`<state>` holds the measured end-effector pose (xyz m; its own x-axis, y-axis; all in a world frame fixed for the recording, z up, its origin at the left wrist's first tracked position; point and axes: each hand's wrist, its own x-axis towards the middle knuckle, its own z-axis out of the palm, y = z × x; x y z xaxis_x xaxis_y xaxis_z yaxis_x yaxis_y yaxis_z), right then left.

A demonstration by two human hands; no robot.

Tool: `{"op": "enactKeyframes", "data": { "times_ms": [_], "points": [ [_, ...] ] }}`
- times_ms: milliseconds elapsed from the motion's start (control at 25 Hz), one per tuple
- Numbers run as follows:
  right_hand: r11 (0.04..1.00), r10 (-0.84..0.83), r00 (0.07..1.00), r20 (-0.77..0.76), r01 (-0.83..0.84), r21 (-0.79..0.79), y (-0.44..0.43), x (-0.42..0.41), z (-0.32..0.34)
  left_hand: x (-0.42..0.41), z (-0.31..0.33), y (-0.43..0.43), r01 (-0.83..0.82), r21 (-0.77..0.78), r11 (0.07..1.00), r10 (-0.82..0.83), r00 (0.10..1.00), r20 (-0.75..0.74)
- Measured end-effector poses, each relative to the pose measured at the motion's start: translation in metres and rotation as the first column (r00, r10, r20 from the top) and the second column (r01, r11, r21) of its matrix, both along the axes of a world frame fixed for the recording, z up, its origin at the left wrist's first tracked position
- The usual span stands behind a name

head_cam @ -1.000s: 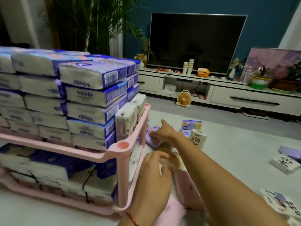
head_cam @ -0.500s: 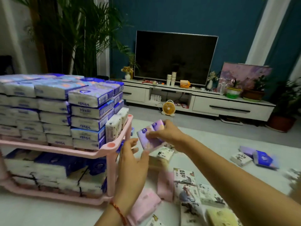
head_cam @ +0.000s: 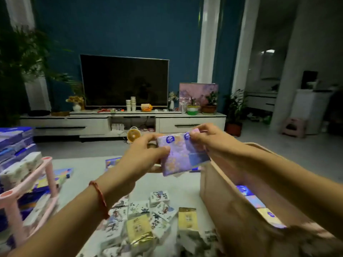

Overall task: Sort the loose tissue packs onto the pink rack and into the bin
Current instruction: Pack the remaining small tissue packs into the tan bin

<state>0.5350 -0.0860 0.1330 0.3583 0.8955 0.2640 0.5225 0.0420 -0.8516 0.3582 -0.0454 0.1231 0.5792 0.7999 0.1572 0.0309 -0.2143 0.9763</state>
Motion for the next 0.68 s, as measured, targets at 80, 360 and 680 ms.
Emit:
{"op": "enactKeyframes", "data": {
  "times_ms": [80, 360, 680],
  "points": [
    [0.96, -0.279, 0.96, 0.03, 0.278, 0.037, -0.02, 0.063, -0.001, 0.04, 0.015, -0.013, 0.096, 0.081, 0.992, -0.095, 0.995, -0.016],
    [0.704, -0.17, 0.913, 0.371, 0.376, -0.603, -0.029, 0.166, -0.043, 0.222, -0.009, -0.003, 0.672, 0.397, 0.625, 0.023, 0.493, -0.87],
    [0.65, -0.127, 0.849, 0.513, 0.462, -0.604, 0.014, 0.207, -0.107, 0.318, -0.085, 0.041, 0.715, 0.014, 0.699, 0.057, -0.036, -0.998]
  ]
}}
